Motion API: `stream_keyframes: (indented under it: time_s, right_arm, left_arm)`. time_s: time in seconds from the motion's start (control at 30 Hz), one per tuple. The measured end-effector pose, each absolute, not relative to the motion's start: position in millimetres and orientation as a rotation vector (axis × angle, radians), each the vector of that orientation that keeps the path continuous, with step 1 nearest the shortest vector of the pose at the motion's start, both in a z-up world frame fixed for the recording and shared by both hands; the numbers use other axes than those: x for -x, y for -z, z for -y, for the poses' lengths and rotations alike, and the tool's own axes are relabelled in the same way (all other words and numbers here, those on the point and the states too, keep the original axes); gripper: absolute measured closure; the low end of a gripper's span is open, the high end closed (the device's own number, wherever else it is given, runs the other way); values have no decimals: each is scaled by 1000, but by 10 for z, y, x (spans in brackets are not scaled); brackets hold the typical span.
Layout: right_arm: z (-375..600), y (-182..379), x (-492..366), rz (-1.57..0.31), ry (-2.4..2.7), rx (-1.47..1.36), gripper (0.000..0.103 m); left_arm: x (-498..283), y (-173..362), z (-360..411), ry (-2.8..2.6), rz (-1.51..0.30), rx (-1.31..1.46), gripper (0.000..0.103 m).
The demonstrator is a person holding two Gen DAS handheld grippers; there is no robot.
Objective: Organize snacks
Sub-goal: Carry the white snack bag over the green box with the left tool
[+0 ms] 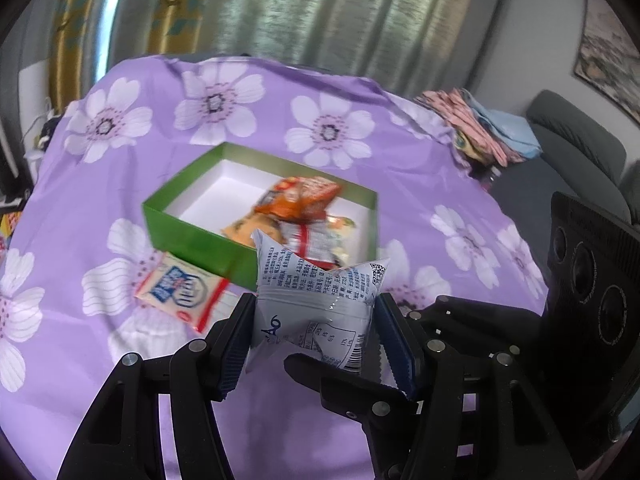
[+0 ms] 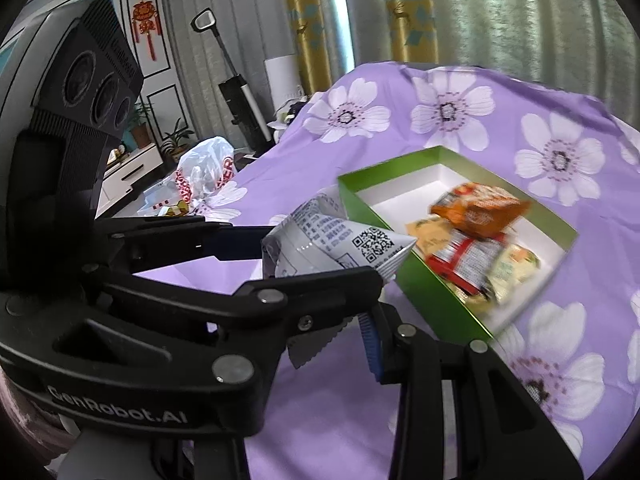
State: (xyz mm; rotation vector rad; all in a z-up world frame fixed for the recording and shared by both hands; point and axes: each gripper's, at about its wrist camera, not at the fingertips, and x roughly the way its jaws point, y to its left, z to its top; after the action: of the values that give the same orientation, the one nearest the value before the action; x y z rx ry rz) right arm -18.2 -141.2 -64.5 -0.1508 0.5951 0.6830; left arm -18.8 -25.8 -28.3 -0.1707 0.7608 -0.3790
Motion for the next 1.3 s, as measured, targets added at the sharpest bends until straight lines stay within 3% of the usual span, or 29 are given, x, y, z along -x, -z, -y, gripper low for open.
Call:
stream_keyframes:
  time_s: [0.57, 1.3]
  right_arm:
    - [2070, 547, 529, -549, -595, 113, 65]
    - [2147, 396, 263, -518, -599, 78, 65]
  left_arm:
    - [396, 94, 913, 458, -743, 89, 42]
    - [56, -31, 932, 450, -713, 78, 42]
